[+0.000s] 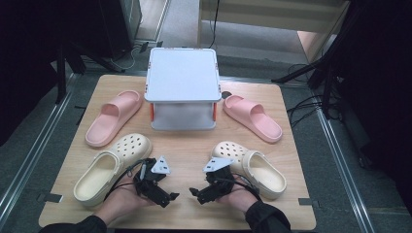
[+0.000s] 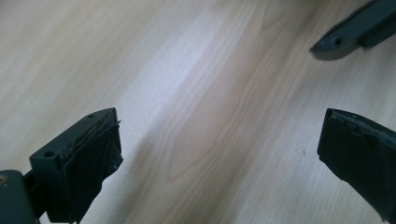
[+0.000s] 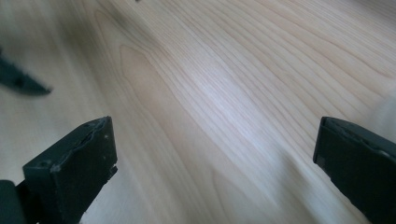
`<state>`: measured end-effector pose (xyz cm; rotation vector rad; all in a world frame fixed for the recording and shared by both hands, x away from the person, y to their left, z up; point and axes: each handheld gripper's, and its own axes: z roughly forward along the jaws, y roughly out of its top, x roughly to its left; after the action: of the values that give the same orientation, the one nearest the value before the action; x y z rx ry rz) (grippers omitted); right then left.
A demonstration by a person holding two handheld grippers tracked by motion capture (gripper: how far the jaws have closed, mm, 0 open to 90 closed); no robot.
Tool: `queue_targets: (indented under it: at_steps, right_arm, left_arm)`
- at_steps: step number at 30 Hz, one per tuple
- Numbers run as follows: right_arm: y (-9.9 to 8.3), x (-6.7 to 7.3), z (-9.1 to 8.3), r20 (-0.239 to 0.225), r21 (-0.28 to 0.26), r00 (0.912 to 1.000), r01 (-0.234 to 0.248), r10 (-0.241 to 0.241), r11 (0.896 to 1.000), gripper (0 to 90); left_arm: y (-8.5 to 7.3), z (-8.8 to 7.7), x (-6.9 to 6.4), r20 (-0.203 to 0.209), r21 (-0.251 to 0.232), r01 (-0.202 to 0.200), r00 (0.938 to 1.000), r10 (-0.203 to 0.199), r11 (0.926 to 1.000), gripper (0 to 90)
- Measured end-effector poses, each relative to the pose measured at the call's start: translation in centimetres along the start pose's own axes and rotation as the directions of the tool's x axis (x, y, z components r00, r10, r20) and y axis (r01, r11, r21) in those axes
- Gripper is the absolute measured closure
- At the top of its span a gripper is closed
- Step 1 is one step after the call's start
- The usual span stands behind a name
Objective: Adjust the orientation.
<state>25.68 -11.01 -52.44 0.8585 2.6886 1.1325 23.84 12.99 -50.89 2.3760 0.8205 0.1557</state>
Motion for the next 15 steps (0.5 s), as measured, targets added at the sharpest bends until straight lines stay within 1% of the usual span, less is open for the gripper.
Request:
queue_targets:
  at_steps: [1, 2, 3, 4, 5, 6, 7, 8, 9, 10, 11, 12, 13, 15]
  right_arm:
    - [0.0, -0.1, -0.4, -0.001, -0.005, 1.0, 0.001, -0.001, 1.0, 0.0]
    - [-0.1, -0.1, -1.0, -0.01, -0.005, 0.9999, 0.01, -0.01, 1.0, 0.7]
    - [-0.1, 0.0, -1.5, -0.044, 0.0, 0.9988, 0.021, -0.021, 1.0, 7.5]
    - [-0.2, 0.1, -1.9, -0.077, 0.004, 0.9965, 0.032, -0.032, 0.999, 16.3]
    - [-0.2, 0.1, -2.2, -0.07, 0.005, 0.9969, 0.036, -0.036, 0.999, 18.3]
    - [-0.2, 0.3, -2.5, -0.049, 0.017, 0.9982, 0.036, -0.035, 0.999, 15.7]
    - [-0.3, 0.5, -3.2, -0.002, 0.04, 0.9987, 0.052, -0.052, 0.998, 15.0]
    - [-0.3, 0.5, -3.2, -0.002, 0.04, 0.9987, 0.052, -0.052, 0.998, 15.0]
    - [-0.3, 0.6, -3.5, 0.009, 0.039, 0.9983, 0.058, -0.058, 0.998, 15.4]
    - [-0.3, 0.6, -4.0, 0.028, 0.032, 0.9987, 0.042, -0.043, 0.999, 15.9]
    - [-0.3, 0.6, -4.6, 0.037, 0.004, 0.9989, 0.028, -0.028, 1.0, 16.3]
    - [-0.3, 0.6, -4.6, 0.037, 0.004, 0.9989, 0.028, -0.028, 1.0, 16.3]
    - [-0.3, 0.6, -4.9, 0.031, -0.003, 0.9994, 0.015, -0.015, 1.0, 16.2]
    - [-0.2, 0.4, -5.2, 0.01, -0.009, 0.9999, -0.012, 0.012, 1.0, 16.2]
  left_arm:
    - [0.2, 0.0, 0.1, 0.019, -0.002, 0.018, 0.9997, -0.017, 0.9998, 0.0]
    - [0.4, 0.0, 0.2, 0.026, 0.001, 0.026, 0.9993, -0.026, 0.9997, 0.0]
    - [0.6, -0.1, 0.3, 0.026, -0.001, 0.025, 0.9994, -0.025, 0.9997, 1.0]
    - [0.8, -0.3, 0.2, 0.031, -0.015, 0.017, 0.9994, -0.017, 0.9997, 5.7]
    - [0.9, -0.5, 0.2, 0.034, -0.031, -0.003, 0.9994, 0.004, 0.9995, 11.4]
    - [1.1, -0.6, 0.1, 0.033, -0.04, -0.011, 0.9994, 0.012, 0.9992, 14.8]
    - [1.3, -0.7, 0.2, 0.038, -0.043, -0.017, 0.9991, 0.018, 0.9989, 14.8]
    - [1.4, -0.8, 0.3, 0.044, -0.042, -0.018, 0.9988, 0.02, 0.999, 14.8]
    - [1.6, -0.9, 0.4, 0.054, -0.04, -0.018, 0.9983, 0.021, 0.999, 16.5]
    - [1.7, -1.0, 0.6, 0.07, -0.041, -0.019, 0.9973, 0.021, 0.999, 22.2]
    - [1.8, -1.0, 0.7, 0.072, -0.041, -0.011, 0.9973, 0.014, 0.9991, 27.7]
    - [1.9, -1.1, 0.9, 0.083, -0.038, -0.001, 0.9965, 0.004, 0.9993, 27.7]
    - [2.0, -1.2, 1.1, 0.088, -0.038, 0.003, 0.9961, 0.001, 0.9993, 29.3]
    - [1.9, -1.5, 1.2, 0.081, -0.037, 0.001, 0.9967, 0.002, 0.9993, 32.7]
